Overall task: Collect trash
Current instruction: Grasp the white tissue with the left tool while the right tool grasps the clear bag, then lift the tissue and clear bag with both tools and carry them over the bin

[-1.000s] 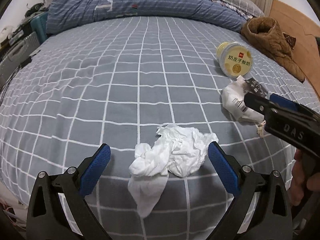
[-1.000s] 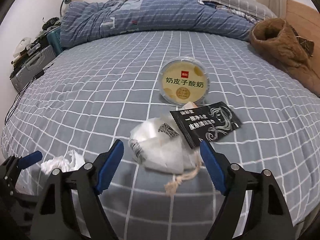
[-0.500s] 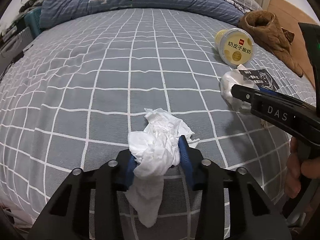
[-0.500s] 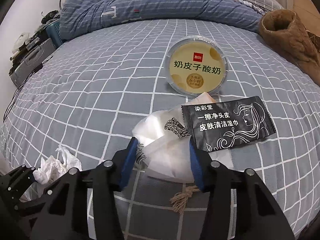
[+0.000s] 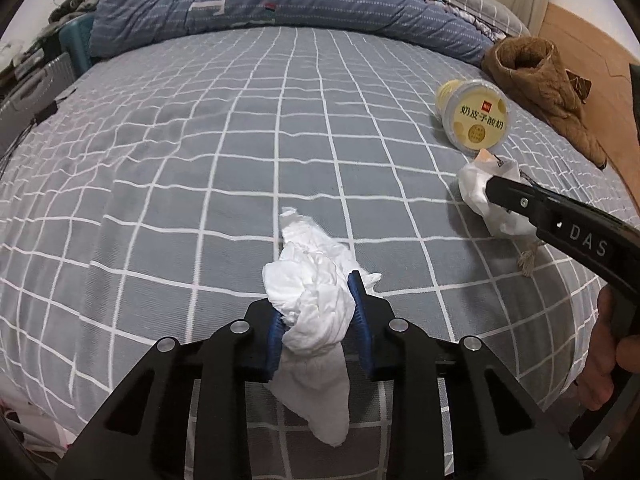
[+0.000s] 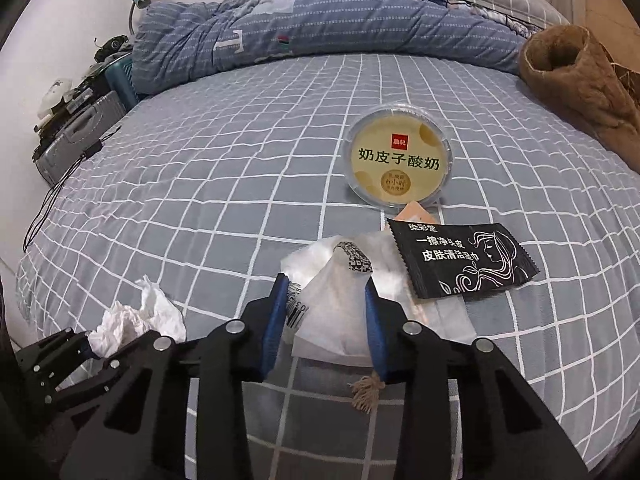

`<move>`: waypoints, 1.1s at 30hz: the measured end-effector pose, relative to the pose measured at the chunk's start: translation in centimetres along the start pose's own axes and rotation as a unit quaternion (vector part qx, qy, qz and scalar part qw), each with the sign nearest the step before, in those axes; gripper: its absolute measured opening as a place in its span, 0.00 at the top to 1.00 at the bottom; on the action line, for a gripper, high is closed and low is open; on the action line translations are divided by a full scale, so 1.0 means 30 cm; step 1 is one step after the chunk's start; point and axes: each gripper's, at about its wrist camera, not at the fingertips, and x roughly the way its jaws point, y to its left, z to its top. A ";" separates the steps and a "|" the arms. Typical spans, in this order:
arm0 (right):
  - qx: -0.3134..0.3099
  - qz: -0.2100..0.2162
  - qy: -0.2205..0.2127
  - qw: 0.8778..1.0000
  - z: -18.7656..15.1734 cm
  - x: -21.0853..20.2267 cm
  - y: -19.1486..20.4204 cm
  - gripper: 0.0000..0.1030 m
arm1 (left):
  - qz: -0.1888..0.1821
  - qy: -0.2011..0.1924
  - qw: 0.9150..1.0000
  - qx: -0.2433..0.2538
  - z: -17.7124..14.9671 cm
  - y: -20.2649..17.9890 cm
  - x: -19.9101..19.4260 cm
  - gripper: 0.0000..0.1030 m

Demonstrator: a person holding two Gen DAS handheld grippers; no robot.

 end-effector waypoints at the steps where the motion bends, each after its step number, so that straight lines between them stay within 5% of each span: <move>1: 0.000 0.003 -0.002 1.000 0.001 -0.010 0.003 0.70 | 0.001 -0.003 1.000 0.000 0.001 0.004 -0.008 0.72; 33: -0.026 0.010 -0.060 0.998 -0.070 -0.338 0.124 0.71 | -0.019 -0.045 0.999 0.009 -0.010 0.007 -0.252 0.73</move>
